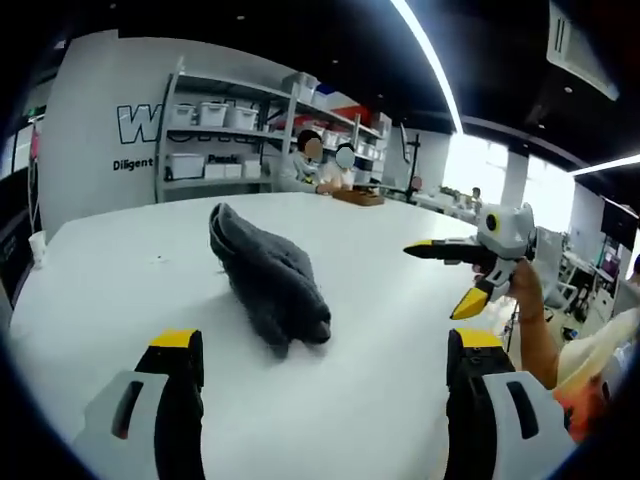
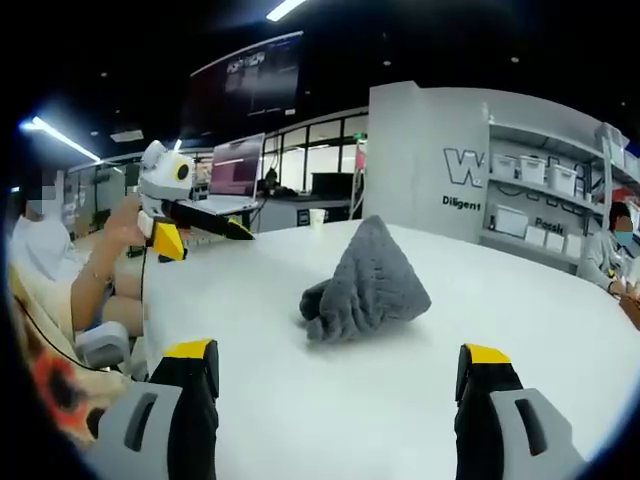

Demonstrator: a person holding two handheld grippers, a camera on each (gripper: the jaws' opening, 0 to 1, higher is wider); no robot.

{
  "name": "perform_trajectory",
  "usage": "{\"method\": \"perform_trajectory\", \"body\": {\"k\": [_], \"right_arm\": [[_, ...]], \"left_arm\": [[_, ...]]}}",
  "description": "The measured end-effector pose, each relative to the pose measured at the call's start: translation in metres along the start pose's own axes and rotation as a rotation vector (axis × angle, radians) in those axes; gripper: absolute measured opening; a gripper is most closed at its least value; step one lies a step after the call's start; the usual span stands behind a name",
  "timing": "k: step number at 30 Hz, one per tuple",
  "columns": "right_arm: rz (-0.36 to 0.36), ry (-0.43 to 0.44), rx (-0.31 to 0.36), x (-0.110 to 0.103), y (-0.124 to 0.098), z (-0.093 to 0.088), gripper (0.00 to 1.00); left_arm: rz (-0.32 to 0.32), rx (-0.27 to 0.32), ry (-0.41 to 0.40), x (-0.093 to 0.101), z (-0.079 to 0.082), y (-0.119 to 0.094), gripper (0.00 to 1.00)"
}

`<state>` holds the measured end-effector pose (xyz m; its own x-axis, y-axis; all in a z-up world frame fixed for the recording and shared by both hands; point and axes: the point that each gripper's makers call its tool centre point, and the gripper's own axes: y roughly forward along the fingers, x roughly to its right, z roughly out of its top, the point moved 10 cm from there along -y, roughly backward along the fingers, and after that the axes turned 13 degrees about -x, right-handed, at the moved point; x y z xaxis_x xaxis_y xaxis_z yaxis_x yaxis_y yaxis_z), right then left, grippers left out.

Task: Open the folded towel by lifting each exposed corner and separating the folded layers until the towel lies flat within the target outline without major curled edges

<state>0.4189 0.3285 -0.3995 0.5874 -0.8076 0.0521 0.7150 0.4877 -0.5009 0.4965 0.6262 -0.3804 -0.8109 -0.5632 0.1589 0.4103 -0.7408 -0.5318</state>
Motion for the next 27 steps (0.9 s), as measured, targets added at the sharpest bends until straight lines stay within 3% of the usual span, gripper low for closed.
{"method": "perform_trajectory", "body": {"k": [3,12,19,27], "right_arm": [[0.001,0.000,-0.001,0.001,0.000,0.000,0.99],[0.005,-0.003,-0.007,0.001,0.001,-0.001,0.99],[0.014,-0.010,-0.009,-0.002,0.003,0.000,0.99],[0.026,-0.008,-0.014,-0.002,0.004,0.000,0.99]], "left_arm": [[0.004,0.019,0.013,-0.008,0.003,0.015,0.99],[0.103,-0.020,0.086,-0.027,0.000,0.052,0.97],[0.178,-0.063,0.101,-0.042,-0.008,0.076,0.84],[0.138,-0.097,0.088,-0.046,-0.017,0.097,0.60]]}}
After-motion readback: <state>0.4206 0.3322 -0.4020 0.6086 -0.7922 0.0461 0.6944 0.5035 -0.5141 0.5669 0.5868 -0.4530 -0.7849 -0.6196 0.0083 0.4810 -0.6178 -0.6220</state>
